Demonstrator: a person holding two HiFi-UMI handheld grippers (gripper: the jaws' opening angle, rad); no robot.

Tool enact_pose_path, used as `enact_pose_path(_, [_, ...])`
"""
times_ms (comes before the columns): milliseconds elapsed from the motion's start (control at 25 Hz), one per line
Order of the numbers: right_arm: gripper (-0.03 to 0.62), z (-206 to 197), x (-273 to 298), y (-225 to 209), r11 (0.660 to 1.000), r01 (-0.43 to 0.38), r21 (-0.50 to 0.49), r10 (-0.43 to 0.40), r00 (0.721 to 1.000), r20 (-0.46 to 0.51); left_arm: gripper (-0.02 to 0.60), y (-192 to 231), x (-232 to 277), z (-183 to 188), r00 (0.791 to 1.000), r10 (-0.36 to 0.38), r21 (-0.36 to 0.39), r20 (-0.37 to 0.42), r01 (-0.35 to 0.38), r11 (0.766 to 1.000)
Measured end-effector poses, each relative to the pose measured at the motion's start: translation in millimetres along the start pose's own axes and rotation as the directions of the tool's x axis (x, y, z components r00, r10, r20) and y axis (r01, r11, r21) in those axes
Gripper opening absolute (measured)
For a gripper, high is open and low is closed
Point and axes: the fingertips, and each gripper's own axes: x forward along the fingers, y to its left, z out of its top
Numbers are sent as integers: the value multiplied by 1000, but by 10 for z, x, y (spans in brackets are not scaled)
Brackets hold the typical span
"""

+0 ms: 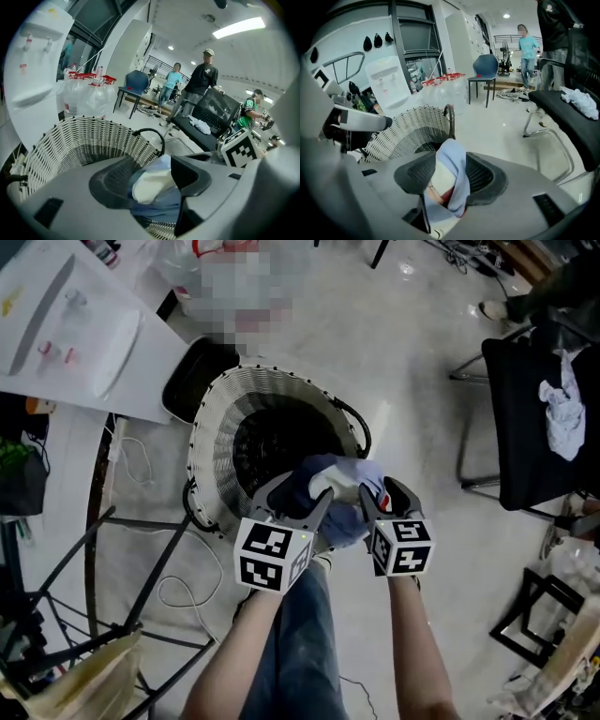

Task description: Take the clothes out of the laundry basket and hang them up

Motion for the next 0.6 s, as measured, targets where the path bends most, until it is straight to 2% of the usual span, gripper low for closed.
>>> enact_pose_path(80, [153, -68, 60, -6, 1000, 6, -15, -6, 1000, -25, 264, 3, 13, -34, 1000, -6, -2, -5, 6, 1000])
enact_pose_path(240, [92, -96, 93, 31, 1000, 0, -12, 0, 999, -32, 264, 18, 7, -50, 1000, -9, -3, -8, 9, 1000])
enact_pose_path(320, [40, -66, 67, 30, 1000, 5, -9, -5, 1000, -25, 264, 11, -5, -35, 1000, -8, -1, -8, 8, 1000])
enact_pose_path(600, [18, 36, -150, 26, 999, -3, 50, 1, 999, 32, 264, 0, -91, 23, 1000, -3, -2, -5, 3, 1000])
